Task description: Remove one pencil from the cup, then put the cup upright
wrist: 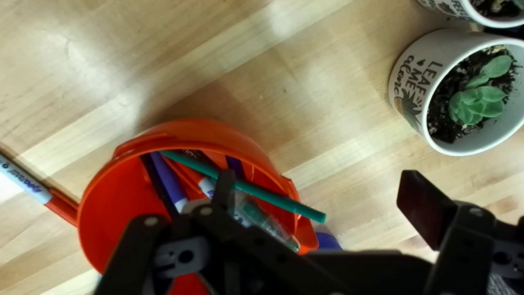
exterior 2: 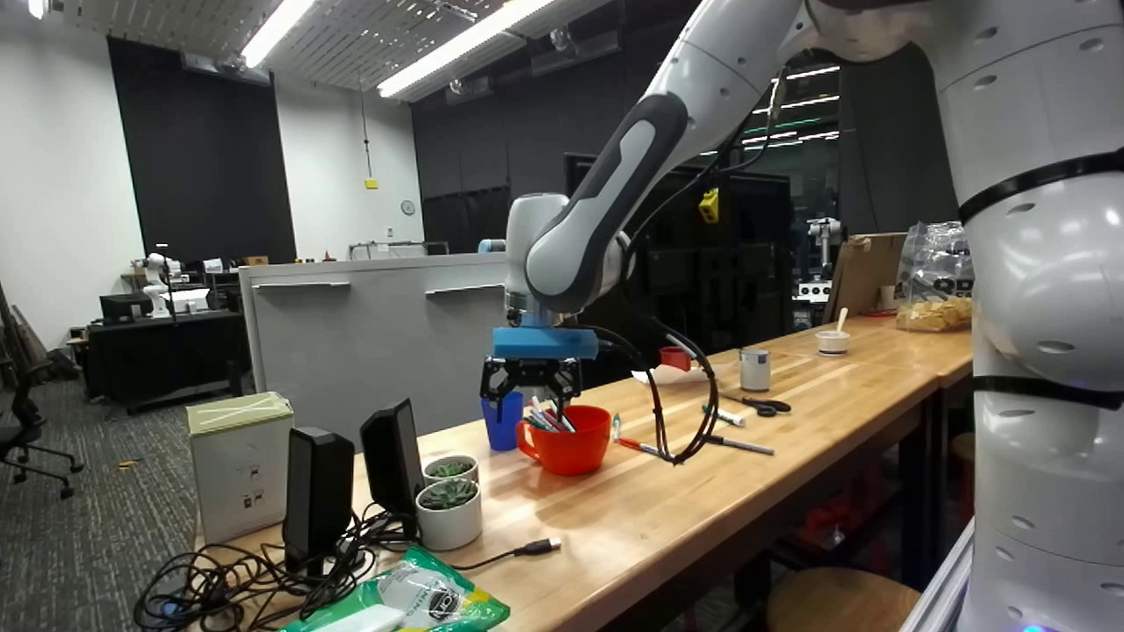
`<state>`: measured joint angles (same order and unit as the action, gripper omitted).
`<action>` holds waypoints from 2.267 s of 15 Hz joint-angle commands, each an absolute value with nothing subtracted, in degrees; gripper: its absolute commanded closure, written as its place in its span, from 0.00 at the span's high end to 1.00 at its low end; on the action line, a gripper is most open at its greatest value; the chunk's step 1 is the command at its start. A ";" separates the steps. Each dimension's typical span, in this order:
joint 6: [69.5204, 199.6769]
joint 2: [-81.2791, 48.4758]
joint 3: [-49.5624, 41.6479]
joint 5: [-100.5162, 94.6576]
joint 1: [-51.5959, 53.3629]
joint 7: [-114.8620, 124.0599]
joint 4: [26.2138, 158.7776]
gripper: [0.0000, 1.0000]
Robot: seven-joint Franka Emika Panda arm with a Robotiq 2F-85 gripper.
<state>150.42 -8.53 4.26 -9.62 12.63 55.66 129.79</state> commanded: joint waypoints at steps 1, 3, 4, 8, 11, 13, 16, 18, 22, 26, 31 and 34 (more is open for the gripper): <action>150.63 -9.01 4.79 -8.23 12.37 54.33 129.94 1.00; 150.85 -9.51 4.72 -8.24 12.39 54.21 129.78 1.00; 150.83 -9.75 4.66 -8.35 12.43 54.21 129.66 1.00; 150.77 -10.22 4.51 -8.49 12.51 54.07 129.16 1.00; 150.59 -10.61 4.39 -8.85 12.66 54.18 128.51 1.00; 150.50 -11.00 4.27 -9.04 12.70 54.26 127.87 1.00; 150.26 -11.71 3.77 -9.78 12.76 54.75 126.91 1.00; 150.09 -12.26 3.16 -10.65 12.84 55.11 126.37 1.00; 149.98 -13.25 2.03 -11.16 12.79 54.95 125.44 1.00; 149.95 -13.77 1.56 -10.82 12.98 54.61 125.06 0.61; 149.44 -13.38 1.38 -10.91 13.01 54.34 124.86 0.22; 148.92 -13.31 1.39 -11.48 13.56 54.91 124.35 0.10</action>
